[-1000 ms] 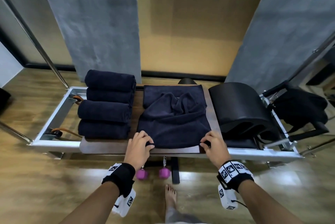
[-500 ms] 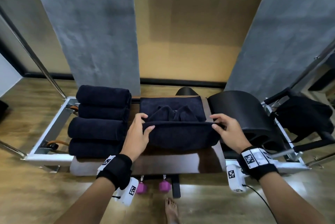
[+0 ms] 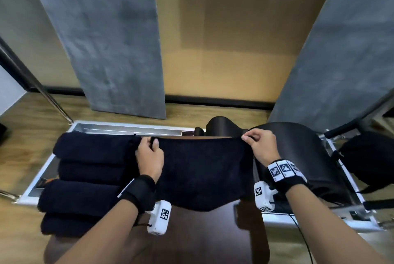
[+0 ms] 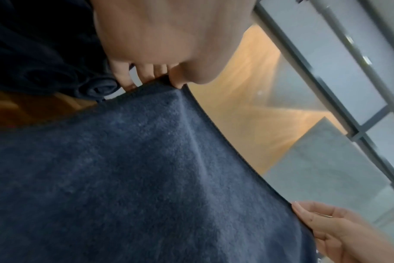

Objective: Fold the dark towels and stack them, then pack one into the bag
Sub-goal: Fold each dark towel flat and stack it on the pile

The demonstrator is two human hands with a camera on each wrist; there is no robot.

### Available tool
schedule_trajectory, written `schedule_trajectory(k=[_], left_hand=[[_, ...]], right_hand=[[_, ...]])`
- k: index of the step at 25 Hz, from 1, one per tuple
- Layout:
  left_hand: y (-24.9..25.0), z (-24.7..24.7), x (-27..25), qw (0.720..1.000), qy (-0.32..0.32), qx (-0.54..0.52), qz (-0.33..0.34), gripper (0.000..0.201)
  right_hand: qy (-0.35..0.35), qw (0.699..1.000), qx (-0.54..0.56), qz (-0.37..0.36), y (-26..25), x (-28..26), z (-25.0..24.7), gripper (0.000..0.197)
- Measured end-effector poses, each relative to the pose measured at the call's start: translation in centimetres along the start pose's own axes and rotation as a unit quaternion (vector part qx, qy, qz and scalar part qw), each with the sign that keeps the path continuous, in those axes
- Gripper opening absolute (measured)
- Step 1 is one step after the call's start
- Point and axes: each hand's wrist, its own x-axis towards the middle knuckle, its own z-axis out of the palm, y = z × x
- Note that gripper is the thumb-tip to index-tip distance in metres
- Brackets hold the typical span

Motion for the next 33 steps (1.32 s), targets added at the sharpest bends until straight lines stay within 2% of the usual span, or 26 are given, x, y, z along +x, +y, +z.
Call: schedule_trajectory(k=[4, 7, 10, 13, 16, 19, 23, 27, 29, 31, 33], left_hand=[[-0.3, 3.1, 2.0, 0.997, 0.025, 0.048, -0.056, 0.016], [-0.9, 4.3, 2.6, 0.989, 0.013, 0.124, -0.078, 0.019], [-1.5, 4.7, 2.8, 0.979, -0.005, 0.190, -0.075, 0.017], [-1.8, 4.9, 2.9, 0.975, -0.007, 0.208, -0.072, 0.011], [-2.1, 5.2, 2.9, 0.979, -0.023, 0.183, -0.082, 0.019], [-2.4, 5.3, 2.7, 0.985, -0.021, 0.146, -0.086, 0.021], [-1.8, 4.2, 1.8, 0.995, 0.002, 0.096, -0.032, 0.013], [-0.2, 2.5, 0.3, 0.998, -0.001, 0.058, 0.017, 0.015], [0.5, 1.2, -0.7, 0.999, -0.010, 0.021, 0.041, 0.017], [1.5, -0.6, -1.8, 0.998, -0.012, -0.027, 0.064, 0.020], [2.6, -2.5, -2.6, 0.994, -0.010, -0.075, 0.085, 0.017]], right_hand=[[-0.030, 0.997, -0.067, 0.021, 1.6, 3.5, 3.0, 0.014], [-0.068, 0.988, -0.132, 0.036, 3.2, 4.6, 5.0, 0.013], [-0.086, 0.982, -0.160, 0.047, 4.5, 5.0, 6.2, 0.013], [-0.087, 0.980, -0.173, 0.041, 4.9, 5.0, 6.7, 0.013], [-0.089, 0.980, -0.172, 0.042, 4.9, 4.9, 6.6, 0.017], [-0.082, 0.981, -0.171, 0.039, 4.7, 4.9, 6.5, 0.011], [-0.079, 0.982, -0.162, 0.053, 4.3, 4.1, 6.2, 0.023], [-0.040, 0.992, -0.097, 0.072, 3.5, 3.3, 4.7, 0.019], [-0.039, 0.995, -0.067, 0.060, 2.7, 2.4, 3.2, 0.006], [-0.033, 0.997, -0.066, 0.034, 1.8, 1.1, 1.1, 0.010], [-0.012, 0.997, -0.077, 0.000, 0.5, -0.4, -1.4, 0.004]])
